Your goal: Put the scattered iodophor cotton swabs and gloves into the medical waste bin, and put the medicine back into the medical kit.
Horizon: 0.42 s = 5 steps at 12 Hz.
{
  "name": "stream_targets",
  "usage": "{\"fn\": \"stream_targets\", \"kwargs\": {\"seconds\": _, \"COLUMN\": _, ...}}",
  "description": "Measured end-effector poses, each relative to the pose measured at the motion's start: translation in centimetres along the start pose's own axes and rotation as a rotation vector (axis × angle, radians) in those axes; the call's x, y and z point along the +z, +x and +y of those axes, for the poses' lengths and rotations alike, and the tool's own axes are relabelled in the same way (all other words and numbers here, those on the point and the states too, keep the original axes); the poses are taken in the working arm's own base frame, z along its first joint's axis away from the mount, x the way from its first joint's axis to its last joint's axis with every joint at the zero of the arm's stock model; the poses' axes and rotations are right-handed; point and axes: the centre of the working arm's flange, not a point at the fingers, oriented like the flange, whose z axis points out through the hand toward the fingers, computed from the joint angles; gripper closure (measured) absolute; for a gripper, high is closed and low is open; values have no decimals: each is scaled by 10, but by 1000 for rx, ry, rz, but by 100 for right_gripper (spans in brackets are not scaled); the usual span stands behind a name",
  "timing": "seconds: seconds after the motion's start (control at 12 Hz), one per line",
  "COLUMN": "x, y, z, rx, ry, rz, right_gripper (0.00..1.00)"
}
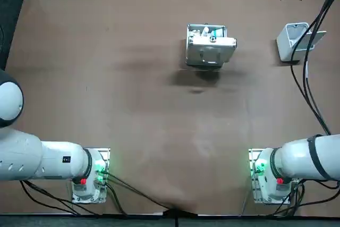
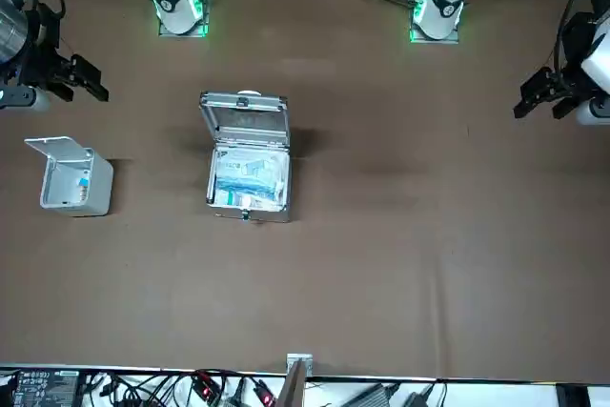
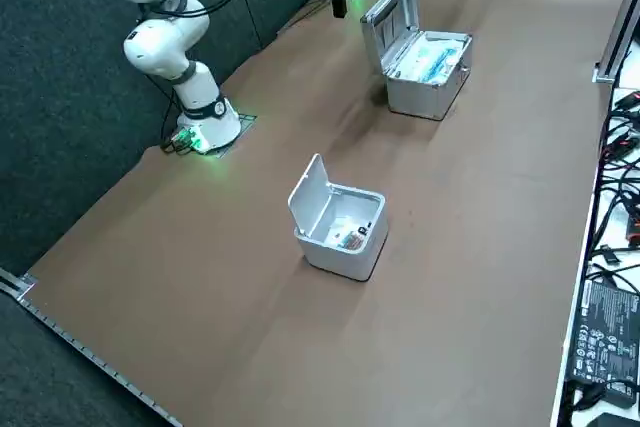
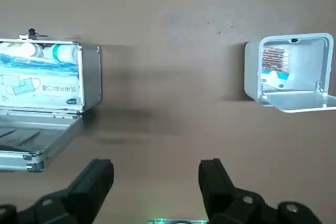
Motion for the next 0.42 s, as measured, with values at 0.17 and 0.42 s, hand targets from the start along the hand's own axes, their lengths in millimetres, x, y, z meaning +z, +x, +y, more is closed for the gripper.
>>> {"fn": "stream_targets", "kwargs": {"seconds": 0.17, "x": 0, "y": 0, "z": 0, "rx": 0, "ry": 0, "rz": 0, "right_gripper": 0}}
{"fn": "stream_targets", "kwargs": {"seconds": 0.42, "x": 0, "y": 0, "z": 0, "rx": 0, "ry": 0, "rz": 0, "right_gripper": 0}}
